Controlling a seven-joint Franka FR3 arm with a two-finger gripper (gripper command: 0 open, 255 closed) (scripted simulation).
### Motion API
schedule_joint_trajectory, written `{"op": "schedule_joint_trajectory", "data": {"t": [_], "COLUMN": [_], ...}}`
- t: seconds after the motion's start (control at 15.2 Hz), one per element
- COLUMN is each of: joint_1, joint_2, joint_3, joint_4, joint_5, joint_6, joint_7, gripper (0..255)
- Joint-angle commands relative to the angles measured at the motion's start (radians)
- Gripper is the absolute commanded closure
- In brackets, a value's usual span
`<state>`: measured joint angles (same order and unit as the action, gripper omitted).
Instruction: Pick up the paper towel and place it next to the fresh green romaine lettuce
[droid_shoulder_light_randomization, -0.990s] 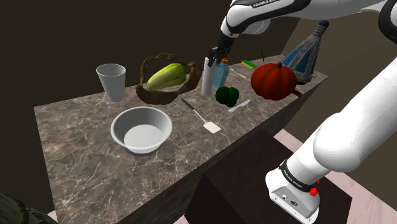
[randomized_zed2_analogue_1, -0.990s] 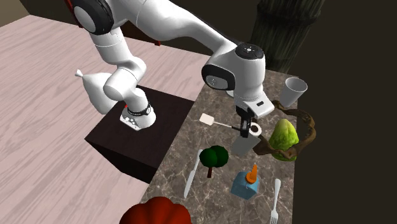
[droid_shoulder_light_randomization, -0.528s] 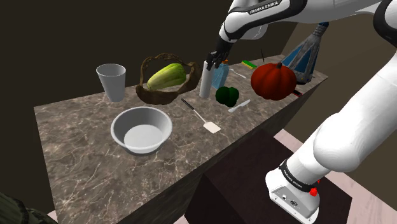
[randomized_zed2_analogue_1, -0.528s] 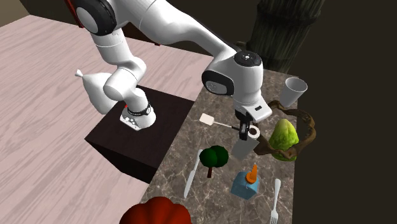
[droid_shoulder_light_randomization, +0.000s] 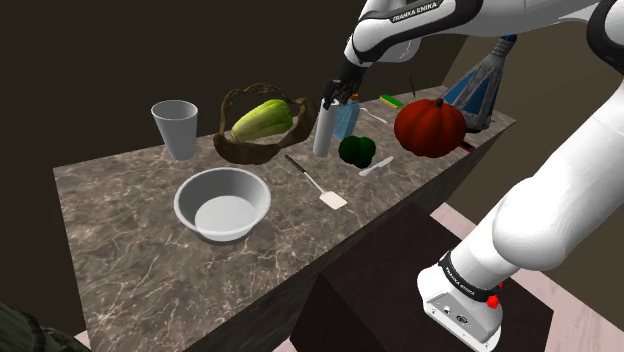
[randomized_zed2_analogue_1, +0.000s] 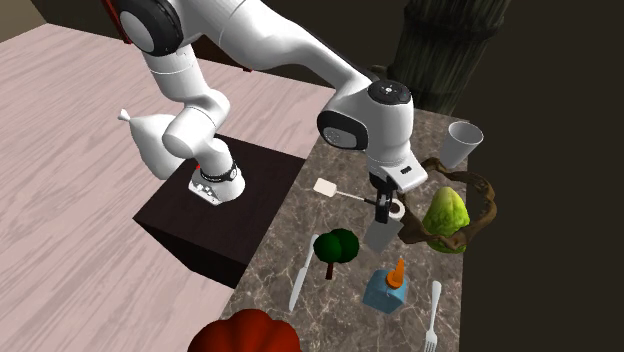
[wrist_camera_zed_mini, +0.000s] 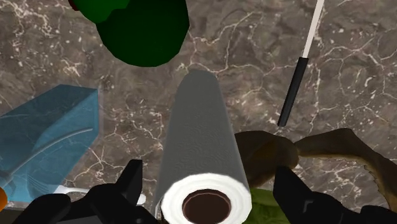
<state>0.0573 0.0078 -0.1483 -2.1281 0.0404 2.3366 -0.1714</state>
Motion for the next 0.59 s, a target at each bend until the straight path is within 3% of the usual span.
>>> {"op": "schedule_joint_trajectory", "data": {"t": [0.0, 0.26, 0.53], "joint_1": [0.0, 0.0, -0.001], "joint_2": [0.0, -0.074, -0.074], "joint_3": [0.0, 0.0, 0.0], "joint_4": [0.0, 0.043, 0.043], "joint_5": [0.0, -0.017, -0.017], "joint_6": [0.0, -0.116, -0.116], "joint_7": [0.0, 0.012, 0.012], "gripper": [0, 0, 0]}}
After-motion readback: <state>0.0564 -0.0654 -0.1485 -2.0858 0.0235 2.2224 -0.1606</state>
